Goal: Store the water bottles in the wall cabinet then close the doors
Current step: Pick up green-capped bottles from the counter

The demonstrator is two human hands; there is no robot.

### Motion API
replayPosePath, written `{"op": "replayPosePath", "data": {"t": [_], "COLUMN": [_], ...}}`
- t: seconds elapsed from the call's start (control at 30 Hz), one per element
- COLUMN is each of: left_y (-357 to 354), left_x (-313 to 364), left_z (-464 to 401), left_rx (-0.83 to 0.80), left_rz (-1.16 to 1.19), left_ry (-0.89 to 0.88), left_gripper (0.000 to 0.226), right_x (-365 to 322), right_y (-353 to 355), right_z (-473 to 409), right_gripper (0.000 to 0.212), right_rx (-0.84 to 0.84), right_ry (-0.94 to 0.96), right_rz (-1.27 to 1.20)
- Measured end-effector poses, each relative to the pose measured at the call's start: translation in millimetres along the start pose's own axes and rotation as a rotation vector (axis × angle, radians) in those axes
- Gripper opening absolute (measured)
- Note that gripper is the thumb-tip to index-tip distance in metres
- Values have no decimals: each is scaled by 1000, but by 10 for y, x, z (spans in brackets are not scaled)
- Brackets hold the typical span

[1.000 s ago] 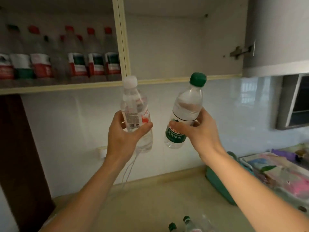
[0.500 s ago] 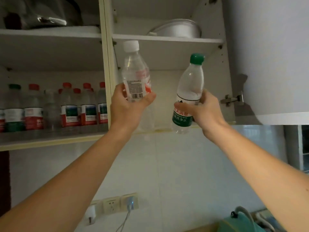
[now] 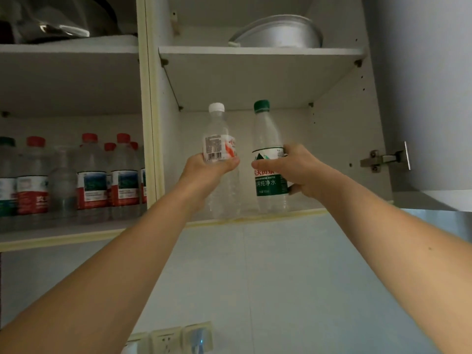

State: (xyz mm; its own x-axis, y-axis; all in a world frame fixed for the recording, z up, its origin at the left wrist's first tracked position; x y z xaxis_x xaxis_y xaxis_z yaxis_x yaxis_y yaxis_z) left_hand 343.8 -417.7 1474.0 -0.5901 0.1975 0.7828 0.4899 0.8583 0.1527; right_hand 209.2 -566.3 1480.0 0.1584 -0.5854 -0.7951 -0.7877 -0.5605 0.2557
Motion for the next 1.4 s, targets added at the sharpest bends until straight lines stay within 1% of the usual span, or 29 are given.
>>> {"op": "replayPosePath", "data": {"t": [0.13,0.27,0.4,0.43,0.53,0.57,0.73,0.8,0.87,0.93,1.0,1.07,1.1,1.17,1.23,1.3,1.4], "left_y": [-66,-136,-216,-226,-230,-226,-202,-179,-143,-92,-2,117,178,288,367,399,385], "left_x": [-121,-222,-318,-333,-337,-336,-300,-254,-193,-151,-112,-57,-30,6,7,-62,-304], "left_z": [-249,-440,-565,-584,-614,-618,-590,-544,-460,-340,-166,21,118,328,547,754,1020], "left_rx": [-13,-23,-1,1,-3,-6,-33,-51,-103,-146,-98,-5,23,53,75,76,41], "left_rz": [-28,-29,-54,-65,-85,-95,-173,-238,-384,-521,-598,-655,-655,-605,-548,-495,-388], "left_ry": [48,110,97,93,101,102,97,72,9,-64,-120,-200,-251,-336,-394,-419,-356], "left_gripper": [22,22,19,20,39,42,45,46,48,55,64,71,70,61,48,39,29], "right_x": [141,242,310,324,355,365,352,327,318,339,360,353,345,352,370,417,558], "right_y": [-123,-231,-273,-280,-298,-302,-306,-299,-282,-258,-233,-198,-184,-187,-234,-317,-468], "right_z": [-268,-442,-542,-556,-569,-565,-499,-454,-388,-287,-149,39,147,393,672,938,1285], "right_gripper": [53,54,56,56,57,58,57,53,47,42,39,40,43,46,40,33,26], "right_rx": [-6,-16,-17,-15,-1,4,19,15,-7,-29,2,132,212,331,396,390,264], "right_ry": [-42,-63,-66,-63,-48,-48,-49,-41,-40,-48,-10,76,135,270,386,441,399], "right_rz": [31,12,-9,-17,-5,5,50,83,141,214,299,373,392,407,433,453,435]}}
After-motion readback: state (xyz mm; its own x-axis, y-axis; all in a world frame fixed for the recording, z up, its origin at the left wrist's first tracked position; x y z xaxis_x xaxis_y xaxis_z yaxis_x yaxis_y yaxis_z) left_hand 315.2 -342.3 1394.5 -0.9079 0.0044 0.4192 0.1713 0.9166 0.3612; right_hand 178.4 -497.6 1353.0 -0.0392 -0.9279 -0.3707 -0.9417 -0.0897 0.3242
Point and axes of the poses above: each hand's wrist, its own z-axis away from the middle knuckle, its own y-axis out of the back of the hand, x = y × z, the point moved 2 cm from there along -z, towards the middle knuckle
